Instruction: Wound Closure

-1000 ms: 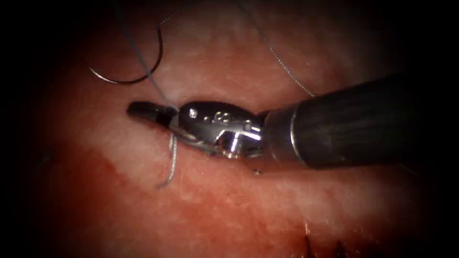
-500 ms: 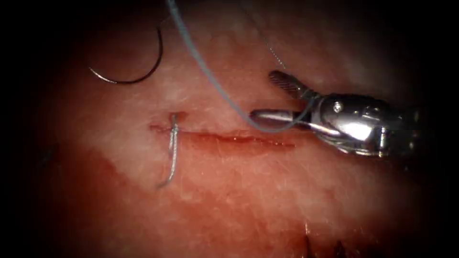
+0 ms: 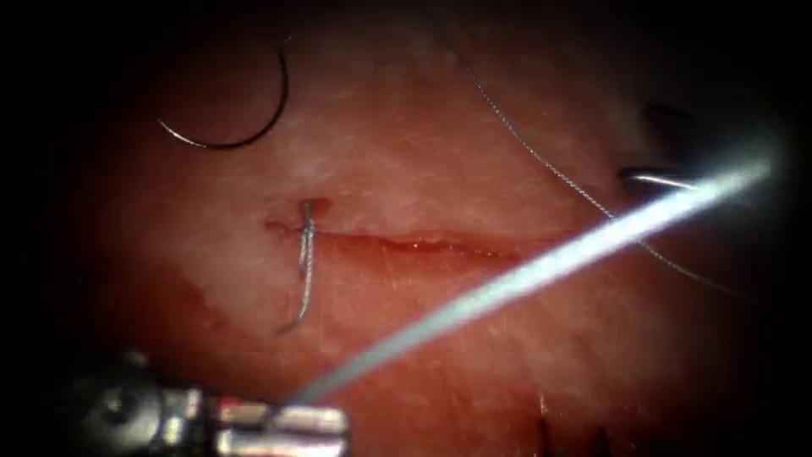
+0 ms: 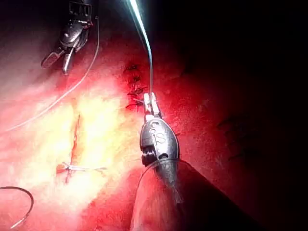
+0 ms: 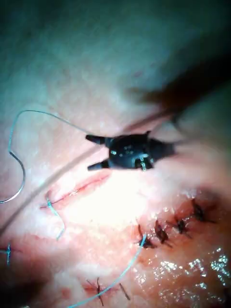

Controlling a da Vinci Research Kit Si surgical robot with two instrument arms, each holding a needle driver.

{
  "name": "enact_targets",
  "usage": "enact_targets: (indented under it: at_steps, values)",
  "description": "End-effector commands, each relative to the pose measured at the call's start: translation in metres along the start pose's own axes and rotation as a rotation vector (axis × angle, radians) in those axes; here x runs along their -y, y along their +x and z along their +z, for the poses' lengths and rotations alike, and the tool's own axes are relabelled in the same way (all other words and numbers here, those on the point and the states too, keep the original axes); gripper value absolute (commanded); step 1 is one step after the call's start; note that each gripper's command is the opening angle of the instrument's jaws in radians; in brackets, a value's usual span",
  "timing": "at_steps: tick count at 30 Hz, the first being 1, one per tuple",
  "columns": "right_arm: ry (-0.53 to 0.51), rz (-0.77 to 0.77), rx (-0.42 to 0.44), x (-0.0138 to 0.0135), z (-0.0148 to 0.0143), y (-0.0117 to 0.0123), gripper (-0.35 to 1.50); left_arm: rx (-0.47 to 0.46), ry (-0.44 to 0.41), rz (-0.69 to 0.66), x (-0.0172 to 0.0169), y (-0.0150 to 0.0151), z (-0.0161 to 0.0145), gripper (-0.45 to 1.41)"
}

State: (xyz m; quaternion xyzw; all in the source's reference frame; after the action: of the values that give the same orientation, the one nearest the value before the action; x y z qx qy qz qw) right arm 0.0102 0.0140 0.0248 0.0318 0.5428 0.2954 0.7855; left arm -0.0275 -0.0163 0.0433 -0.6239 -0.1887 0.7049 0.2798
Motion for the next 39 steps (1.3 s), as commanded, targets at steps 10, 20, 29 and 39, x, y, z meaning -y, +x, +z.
enact_targets:
  at_steps: [10,20,29,39]
  values:
    - [0.034,-0.004,-0.008,0.0027,0.0031,-0.0011,1.40,0.113,0.016,-0.144,-0.0011,-0.0041,-0.0051,0.91]
    - [0.102,-0.026,0.002,0.0072,0.0079,-0.0022,1.40,0.147,0.093,-0.143,0.0034,-0.0045,-0.0101,1.01]
    - [0.176,-0.052,0.013,0.0110,0.0116,-0.0027,1.41,0.139,0.270,-0.133,0.0097,-0.0077,-0.0103,0.81]
    - [0.189,-0.061,0.026,0.0122,0.0127,-0.0032,1.41,0.105,0.279,-0.118,0.0117,-0.0156,-0.0031,0.83]
